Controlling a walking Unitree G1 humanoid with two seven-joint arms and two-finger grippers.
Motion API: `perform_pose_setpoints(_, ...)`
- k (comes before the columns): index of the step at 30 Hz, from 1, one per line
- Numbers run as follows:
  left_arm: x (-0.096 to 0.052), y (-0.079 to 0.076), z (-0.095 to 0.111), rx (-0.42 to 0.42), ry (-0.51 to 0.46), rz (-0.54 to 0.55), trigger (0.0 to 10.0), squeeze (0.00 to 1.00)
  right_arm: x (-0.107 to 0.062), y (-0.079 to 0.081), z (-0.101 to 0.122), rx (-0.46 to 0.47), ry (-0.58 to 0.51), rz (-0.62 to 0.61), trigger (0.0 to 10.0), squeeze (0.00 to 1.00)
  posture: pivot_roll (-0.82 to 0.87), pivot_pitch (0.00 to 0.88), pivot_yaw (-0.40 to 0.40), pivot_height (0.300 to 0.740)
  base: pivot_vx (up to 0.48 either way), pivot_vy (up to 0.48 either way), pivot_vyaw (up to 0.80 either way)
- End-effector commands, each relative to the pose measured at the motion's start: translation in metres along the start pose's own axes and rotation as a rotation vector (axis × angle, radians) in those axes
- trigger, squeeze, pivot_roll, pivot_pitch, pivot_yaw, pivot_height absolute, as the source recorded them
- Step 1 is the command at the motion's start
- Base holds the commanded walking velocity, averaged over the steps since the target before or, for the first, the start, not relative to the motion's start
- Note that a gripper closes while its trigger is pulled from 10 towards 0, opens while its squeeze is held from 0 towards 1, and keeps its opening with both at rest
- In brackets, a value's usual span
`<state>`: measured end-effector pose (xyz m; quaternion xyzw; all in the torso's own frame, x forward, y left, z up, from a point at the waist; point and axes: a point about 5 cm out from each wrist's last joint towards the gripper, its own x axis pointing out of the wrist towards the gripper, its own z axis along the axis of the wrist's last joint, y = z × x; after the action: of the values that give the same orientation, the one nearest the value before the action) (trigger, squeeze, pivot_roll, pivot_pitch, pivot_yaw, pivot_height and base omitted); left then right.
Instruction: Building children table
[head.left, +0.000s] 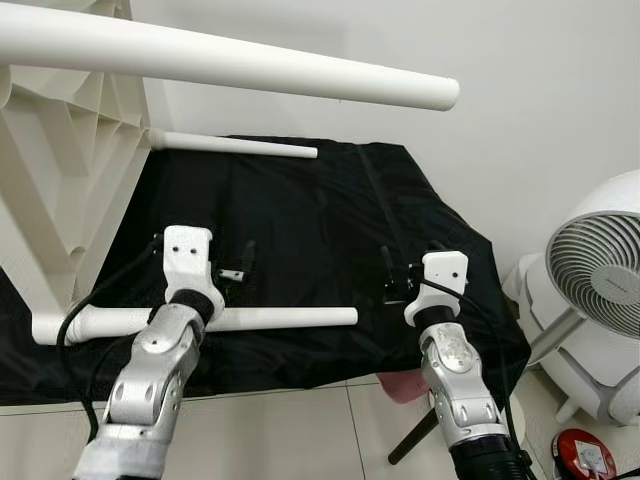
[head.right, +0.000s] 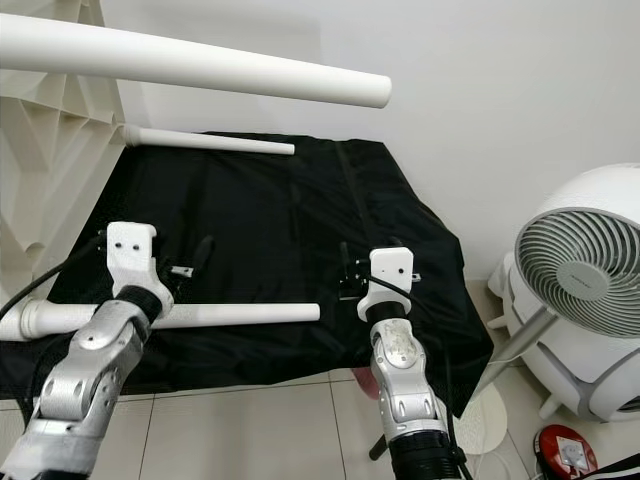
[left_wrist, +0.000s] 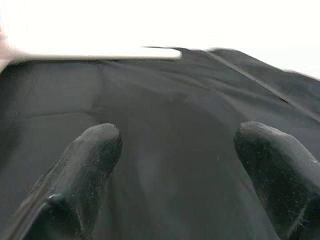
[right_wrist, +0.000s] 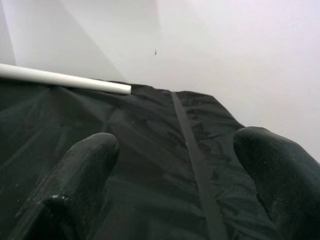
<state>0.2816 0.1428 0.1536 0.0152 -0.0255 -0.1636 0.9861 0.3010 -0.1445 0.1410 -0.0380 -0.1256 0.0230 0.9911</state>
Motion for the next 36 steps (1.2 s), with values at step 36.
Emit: perform_pose_setpoints(36,0.021,0.002,0.012,-0.019,-0.042,0.067,10.0,0.0,0.003,0.004,-0.003,0.015,0.003,0.045,10.0,0.0,0.04,0.0,-0.035,0.74,0.0,0.0,0.0)
